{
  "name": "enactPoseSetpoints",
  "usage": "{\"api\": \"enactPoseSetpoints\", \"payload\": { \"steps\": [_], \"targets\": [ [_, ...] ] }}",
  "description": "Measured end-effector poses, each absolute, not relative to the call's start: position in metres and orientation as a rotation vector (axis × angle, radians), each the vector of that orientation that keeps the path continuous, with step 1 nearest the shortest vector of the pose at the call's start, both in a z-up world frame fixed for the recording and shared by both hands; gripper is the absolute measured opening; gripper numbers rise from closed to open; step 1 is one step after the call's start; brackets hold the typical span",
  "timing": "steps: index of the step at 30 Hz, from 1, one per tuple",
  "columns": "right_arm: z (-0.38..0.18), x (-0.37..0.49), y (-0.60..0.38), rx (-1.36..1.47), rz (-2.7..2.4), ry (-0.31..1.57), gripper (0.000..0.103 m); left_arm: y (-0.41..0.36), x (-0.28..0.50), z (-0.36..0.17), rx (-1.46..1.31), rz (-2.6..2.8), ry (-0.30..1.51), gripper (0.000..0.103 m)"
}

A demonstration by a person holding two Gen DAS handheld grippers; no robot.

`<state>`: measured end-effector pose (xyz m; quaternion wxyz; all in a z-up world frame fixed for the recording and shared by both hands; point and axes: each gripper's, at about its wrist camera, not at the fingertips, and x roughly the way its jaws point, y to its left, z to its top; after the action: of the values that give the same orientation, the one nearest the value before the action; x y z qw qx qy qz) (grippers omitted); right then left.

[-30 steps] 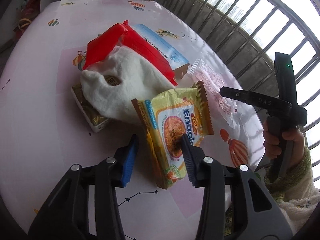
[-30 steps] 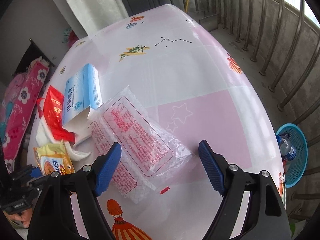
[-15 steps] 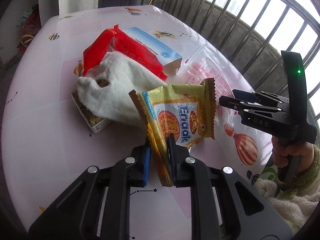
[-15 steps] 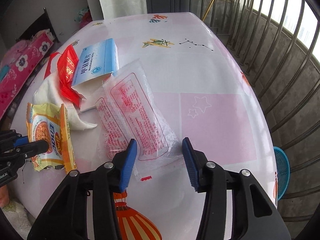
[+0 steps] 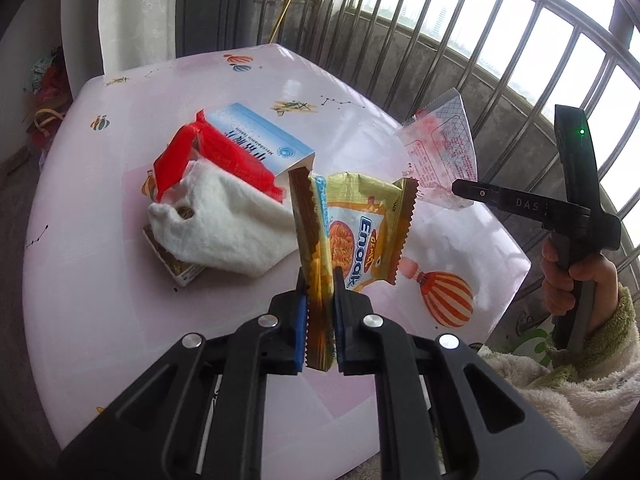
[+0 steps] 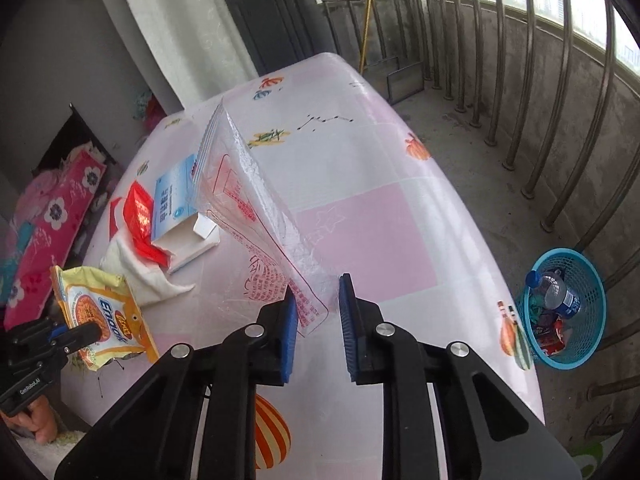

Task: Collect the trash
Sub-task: 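Carry the snack packet and clear bag to the blue basket and release both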

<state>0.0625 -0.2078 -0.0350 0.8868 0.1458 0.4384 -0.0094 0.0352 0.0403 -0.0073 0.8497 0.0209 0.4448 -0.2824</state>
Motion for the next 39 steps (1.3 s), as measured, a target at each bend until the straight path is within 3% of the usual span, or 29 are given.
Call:
{"api": "enactPoseSetpoints", "payload": {
  "steps": [10,18,28,39],
  "targets": [
    [-0.013,0.029,-0.272,0.437,-0.151,0.786,0.019,-0.011,0.051,0.033,0.076,-0.718,0.855,0.009],
    [-0.011,-0.023,-0.364,0.568,-0.414,0.698,0.019,-0.107,0.081,0.049,0.127,-0.889,0.864,0.009],
    [-0.098,-0.087,-0.481,0.914,-0.725,0.761,0.019,-0.279,0.103,-0.007,0.253,-1.042,1.098,0.009],
    [-0.208,-0.089,-0.55,1.134,-0.851,0.929,0.021,-0.453,0.105,-0.102,0.513,-1.078,1.312,0.01]
  ]
}}
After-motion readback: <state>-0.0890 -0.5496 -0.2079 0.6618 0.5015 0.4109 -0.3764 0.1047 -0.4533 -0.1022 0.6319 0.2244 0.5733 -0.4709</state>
